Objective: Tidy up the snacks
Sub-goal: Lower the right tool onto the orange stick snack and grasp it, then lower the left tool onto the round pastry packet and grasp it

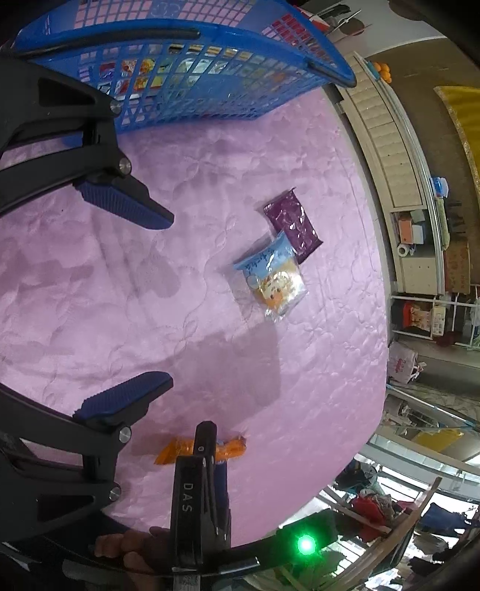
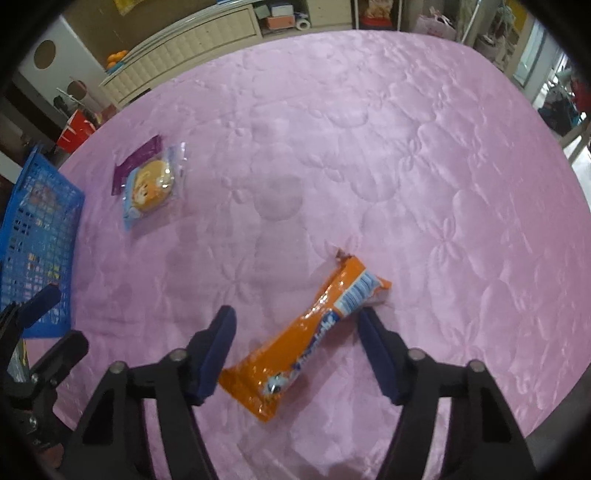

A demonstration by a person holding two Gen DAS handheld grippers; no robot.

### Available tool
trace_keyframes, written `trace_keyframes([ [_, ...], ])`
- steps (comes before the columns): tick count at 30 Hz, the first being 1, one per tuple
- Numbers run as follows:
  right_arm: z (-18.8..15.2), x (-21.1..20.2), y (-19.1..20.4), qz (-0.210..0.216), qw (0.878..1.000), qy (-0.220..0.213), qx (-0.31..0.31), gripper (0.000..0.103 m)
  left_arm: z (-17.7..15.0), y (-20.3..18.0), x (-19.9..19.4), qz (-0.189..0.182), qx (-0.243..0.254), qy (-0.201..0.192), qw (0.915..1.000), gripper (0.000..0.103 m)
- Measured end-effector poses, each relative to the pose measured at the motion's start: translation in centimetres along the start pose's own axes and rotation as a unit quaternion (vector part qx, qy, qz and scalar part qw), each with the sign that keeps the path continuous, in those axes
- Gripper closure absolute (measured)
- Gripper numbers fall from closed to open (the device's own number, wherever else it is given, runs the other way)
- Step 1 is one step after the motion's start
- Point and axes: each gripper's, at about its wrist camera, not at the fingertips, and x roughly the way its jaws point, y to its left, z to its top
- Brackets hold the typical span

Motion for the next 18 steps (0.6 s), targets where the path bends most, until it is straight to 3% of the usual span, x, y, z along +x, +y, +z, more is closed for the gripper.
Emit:
trace_keyframes([
  [2, -0.1, 0.0, 0.1, -0.010, 1.000, -0.007, -0.004, 0.042, 0.1, 0.2, 0.0, 0.001, -0.001, -0.002, 1.0000, 0.025],
  [4, -0.2, 0.0, 0.4, -0.007, 1.000, -0.014, -0.010, 0.067, 0.1, 0.5, 0.0, -0.002, -0.008, -0.001, 1.0000, 0.025],
  [7, -0.5, -0.2, 0.4, 0.007, 1.000, -0.025, -0.016, 0.083, 0.2, 1.0, -0.2, -0.004, -0.019, -0.002, 0.9998, 0.025],
  [14, 0.0, -2.0, 1.8, 0.020, 0.996, -0.072, -0.054, 0.084, 1.3, 1.9, -0.8, -0.004, -0.044, -0.011, 0.9990, 0.025],
  [18, 2.3, -2.9, 2.4, 0.034, 0.992, -0.099, -0.068, 0.084, 2.5, 2.5, -0.6, 0.003, -0.057, -0.013, 0.9983, 0.025],
])
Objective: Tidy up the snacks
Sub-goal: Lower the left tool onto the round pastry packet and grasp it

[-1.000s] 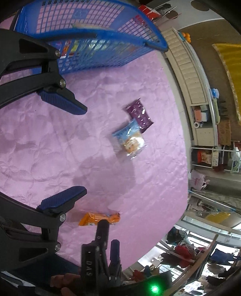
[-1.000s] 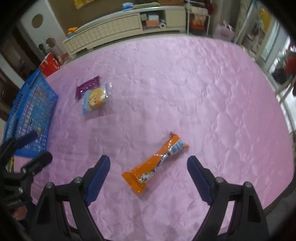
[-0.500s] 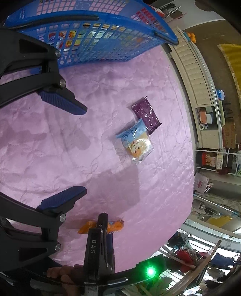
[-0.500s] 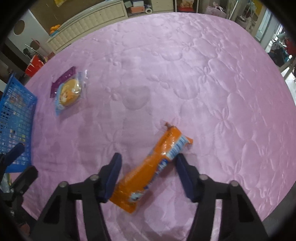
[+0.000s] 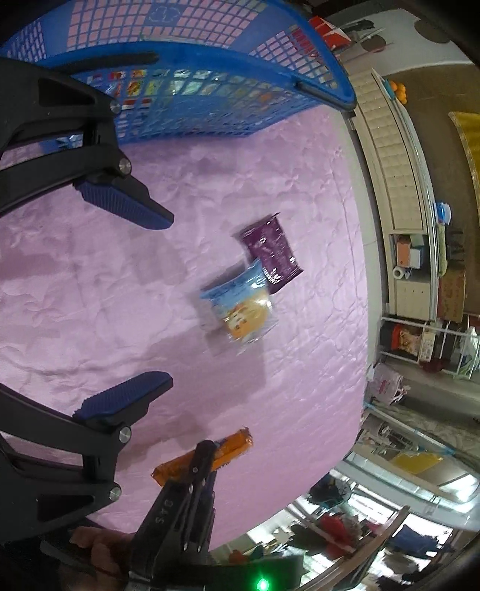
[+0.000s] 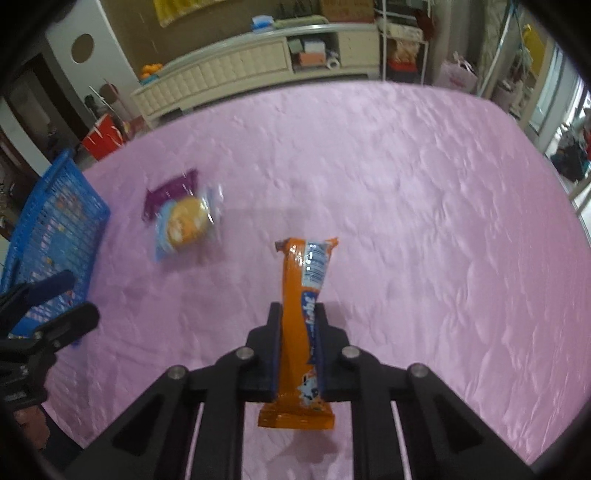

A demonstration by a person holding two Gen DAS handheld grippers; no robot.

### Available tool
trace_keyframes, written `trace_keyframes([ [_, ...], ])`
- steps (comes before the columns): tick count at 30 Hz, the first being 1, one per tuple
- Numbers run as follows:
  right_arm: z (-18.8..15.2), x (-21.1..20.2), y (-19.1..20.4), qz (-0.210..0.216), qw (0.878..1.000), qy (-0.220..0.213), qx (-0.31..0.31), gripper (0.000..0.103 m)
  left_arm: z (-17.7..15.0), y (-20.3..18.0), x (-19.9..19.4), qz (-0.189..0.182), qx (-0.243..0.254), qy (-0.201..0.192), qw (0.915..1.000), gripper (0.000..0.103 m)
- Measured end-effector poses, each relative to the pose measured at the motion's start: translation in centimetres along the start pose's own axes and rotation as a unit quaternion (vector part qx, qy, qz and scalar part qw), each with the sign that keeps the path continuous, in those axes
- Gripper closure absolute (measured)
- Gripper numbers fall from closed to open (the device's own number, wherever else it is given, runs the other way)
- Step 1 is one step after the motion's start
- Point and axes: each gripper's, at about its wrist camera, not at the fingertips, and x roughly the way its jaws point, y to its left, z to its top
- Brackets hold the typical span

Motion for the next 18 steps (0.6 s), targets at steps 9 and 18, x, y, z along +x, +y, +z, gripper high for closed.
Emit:
trace_keyframes([
  [9, 4.7, 1.8, 0.9, 0.002, 0.998, -0.043, -0.054, 0.084, 3.8, 1.0, 2.6, 0.004, -0.059, 0.008, 0.9982, 0.025],
  [18, 5.5, 3.5, 1.2, 0.013, 0.996, -0.035, -0.075, 0.084, 6.7, -0.5, 7.4, 0.012, -0.052, 0.041, 0.9977, 0.025],
])
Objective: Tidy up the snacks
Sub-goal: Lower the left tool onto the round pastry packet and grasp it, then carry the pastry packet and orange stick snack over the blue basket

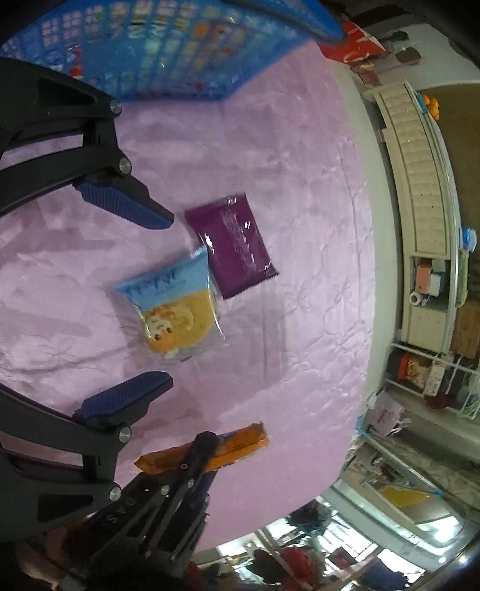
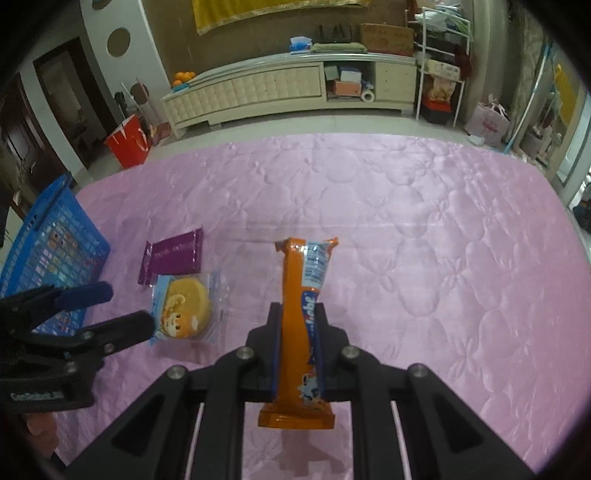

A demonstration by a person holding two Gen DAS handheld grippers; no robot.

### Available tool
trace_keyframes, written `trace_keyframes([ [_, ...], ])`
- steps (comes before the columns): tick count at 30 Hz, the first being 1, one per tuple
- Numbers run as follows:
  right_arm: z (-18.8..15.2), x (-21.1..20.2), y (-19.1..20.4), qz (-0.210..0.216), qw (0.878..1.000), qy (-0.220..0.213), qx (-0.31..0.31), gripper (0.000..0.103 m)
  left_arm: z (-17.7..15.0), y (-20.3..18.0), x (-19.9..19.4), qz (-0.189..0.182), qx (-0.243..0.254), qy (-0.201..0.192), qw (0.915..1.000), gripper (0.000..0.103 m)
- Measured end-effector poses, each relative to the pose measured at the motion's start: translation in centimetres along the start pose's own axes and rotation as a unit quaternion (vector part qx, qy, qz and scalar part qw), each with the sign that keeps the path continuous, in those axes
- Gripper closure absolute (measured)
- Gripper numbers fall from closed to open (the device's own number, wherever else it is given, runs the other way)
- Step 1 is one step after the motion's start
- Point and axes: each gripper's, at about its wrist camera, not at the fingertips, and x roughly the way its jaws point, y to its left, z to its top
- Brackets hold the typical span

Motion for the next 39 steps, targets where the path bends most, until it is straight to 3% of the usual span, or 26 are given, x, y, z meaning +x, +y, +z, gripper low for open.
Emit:
trace_keyframes([
  [8, 0.9, -0.2, -0.4, -0.019, 0.999, 0.000, -0.029, 0.084, 1.4, -1.0, 2.3, 0.010, -0.004, 0.014, 0.9998, 0.025],
  [14, 0.6, 0.4, -0.8, -0.024, 0.999, 0.014, -0.033, 0.084, 2.0, -2.1, 4.2, 0.038, 0.014, 0.024, 0.9989, 0.025],
  [23, 0.3, 0.3, -0.6, -0.017, 0.999, 0.019, -0.038, 0.084, 2.5, -2.2, 6.1, 0.035, 0.004, 0.034, 0.9988, 0.017],
  [27, 0.3, 0.3, -0.5, -0.014, 0.999, 0.021, -0.038, 0.084, 2.3, -3.9, 6.8, 0.069, 0.049, 0.040, 0.9956, 0.017],
  [29, 0.3, 0.4, -0.5, -0.013, 0.999, 0.024, -0.038, 0.084, 2.1, -4.4, 6.8, 0.064, 0.058, 0.038, 0.9956, 0.017],
  [31, 0.2, 0.5, -0.4, -0.013, 0.999, 0.025, -0.039, 0.084, 2.0, -4.7, 6.7, 0.063, 0.052, 0.036, 0.9960, 0.024],
  [32, 0.2, 0.5, -0.4, -0.013, 0.999, 0.026, -0.039, 0.084, 2.0, -4.8, 6.5, 0.062, 0.051, 0.032, 0.9962, 0.037],
  [33, 0.2, 0.6, -0.4, -0.012, 0.999, 0.028, -0.038, 0.084, 2.1, -5.0, 6.4, 0.062, 0.051, 0.034, 0.9962, 0.042],
  [39, 0.2, 0.3, 0.0, -0.010, 0.999, 0.031, -0.039, 0.084, 1.3, -3.9, 4.4, 0.057, 0.048, 0.028, 0.9969, 0.048],
])
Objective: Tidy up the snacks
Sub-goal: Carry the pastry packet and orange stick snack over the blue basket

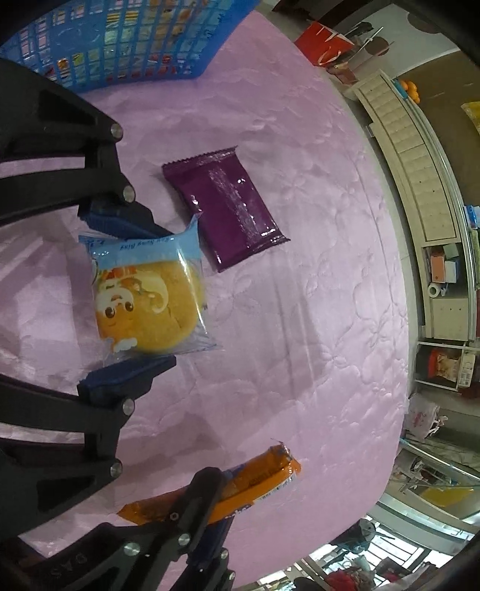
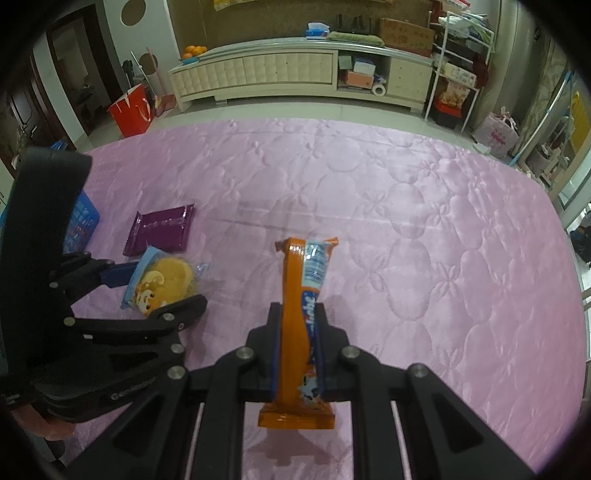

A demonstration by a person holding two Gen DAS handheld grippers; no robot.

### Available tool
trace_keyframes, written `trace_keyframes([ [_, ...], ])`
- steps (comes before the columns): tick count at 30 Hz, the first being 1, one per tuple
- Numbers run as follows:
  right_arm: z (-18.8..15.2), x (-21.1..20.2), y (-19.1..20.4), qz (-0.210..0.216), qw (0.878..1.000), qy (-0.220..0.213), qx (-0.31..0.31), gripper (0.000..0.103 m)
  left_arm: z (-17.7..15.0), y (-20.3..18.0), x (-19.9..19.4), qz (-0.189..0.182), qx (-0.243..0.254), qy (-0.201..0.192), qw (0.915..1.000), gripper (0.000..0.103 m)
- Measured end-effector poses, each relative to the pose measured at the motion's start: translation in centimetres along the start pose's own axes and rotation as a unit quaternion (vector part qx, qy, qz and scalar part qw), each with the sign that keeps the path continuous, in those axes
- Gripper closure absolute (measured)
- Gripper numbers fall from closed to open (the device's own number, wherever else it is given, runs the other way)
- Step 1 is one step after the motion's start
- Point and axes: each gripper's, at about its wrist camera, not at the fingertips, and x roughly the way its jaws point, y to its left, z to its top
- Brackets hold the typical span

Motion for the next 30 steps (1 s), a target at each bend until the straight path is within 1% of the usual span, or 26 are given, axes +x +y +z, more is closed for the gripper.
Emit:
trace_keyframes([
  [4, -0.4, -1.2, 0.4, 0.008, 1.000, -0.010, -0.005, 0.084, -0.9, 0.8, -2.1, -0.012, -0.005, -0.018, 0.9998, 0.049],
  [7, -0.6, -2.6, 0.6, 0.039, 0.999, -0.023, 0.005, 0.084, -1.6, 1.8, -4.3, -0.025, -0.012, -0.039, 0.9988, 0.049],
  [9, -0.6, -3.4, 1.0, 0.036, 0.999, -0.029, 0.009, 0.084, -2.5, 2.3, -6.0, -0.034, -0.011, -0.052, 0.9980, 0.049],
  [11, -0.6, -4.5, 1.8, 0.033, 0.999, -0.037, 0.004, 0.084, -3.1, 2.3, -7.8, -0.031, -0.003, -0.069, 0.9971, 0.049],
  [14, -0.6, -5.9, 3.0, 0.038, 0.998, -0.042, 0.001, 0.084, -4.0, 2.8, -10.8, -0.045, 0.007, -0.112, 0.9927, 0.049],
  [18, -0.3, -8.7, 4.9, 0.056, 0.997, -0.057, -0.001, 0.084, -5.1, 4.3, -14.7, -0.033, 0.018, -0.142, 0.9891, 0.049],
  [19, -0.2, -9.4, 5.4, 0.057, 0.997, -0.060, -0.003, 0.084, -4.8, 4.4, -15.4, -0.031, 0.017, -0.148, 0.9884, 0.049],
  [22, 0.1, -11.4, 7.4, 0.053, 0.996, -0.074, -0.017, 0.084, -5.7, 5.9, -18.0, -0.028, 0.012, -0.165, 0.9859, 0.049],
  [26, 0.6, -13.5, 10.5, 0.057, 0.994, -0.086, -0.034, 0.084, -7.3, 8.5, -21.1, -0.023, 0.006, -0.183, 0.9828, 0.049],
  [30, 1.1, -14.7, 13.8, 0.066, 0.992, -0.096, -0.052, 0.084, -9.2, 11.6, -23.8, 0.000, 0.005, -0.197, 0.9803, 0.049],
])
